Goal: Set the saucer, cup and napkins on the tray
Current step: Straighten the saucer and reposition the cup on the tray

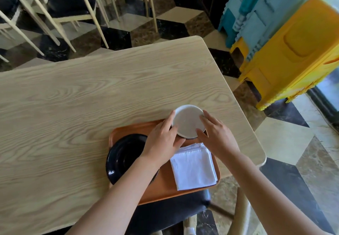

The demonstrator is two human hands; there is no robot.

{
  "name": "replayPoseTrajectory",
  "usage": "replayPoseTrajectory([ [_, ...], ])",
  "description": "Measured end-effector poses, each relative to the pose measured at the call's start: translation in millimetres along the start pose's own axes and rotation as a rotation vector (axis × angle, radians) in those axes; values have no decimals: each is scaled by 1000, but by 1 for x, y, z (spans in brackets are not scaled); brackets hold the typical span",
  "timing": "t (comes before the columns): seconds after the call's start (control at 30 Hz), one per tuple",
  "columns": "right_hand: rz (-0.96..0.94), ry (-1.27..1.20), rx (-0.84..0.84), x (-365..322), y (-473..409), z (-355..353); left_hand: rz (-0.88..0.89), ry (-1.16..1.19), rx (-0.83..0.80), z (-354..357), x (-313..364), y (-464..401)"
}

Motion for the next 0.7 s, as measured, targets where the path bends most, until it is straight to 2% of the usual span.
replayPoseTrajectory([
  [0.33, -112, 1, 68, -11, 15, 10, 14, 39, 50, -7, -10, 26],
  [0.57, -126, -7, 73, -12, 17, 13, -3, 33, 18, -5, -14, 32],
  [0.7, -128, -29, 75, -11, 27, 9, 11, 10, 89, -8, -7, 38],
])
Point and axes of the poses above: each hand's wrist, its own y-axis away from the middle knuckle, its own z-axis out of the palm, x = y × z, the point moved 4 cm from there along -y, towards the middle knuckle
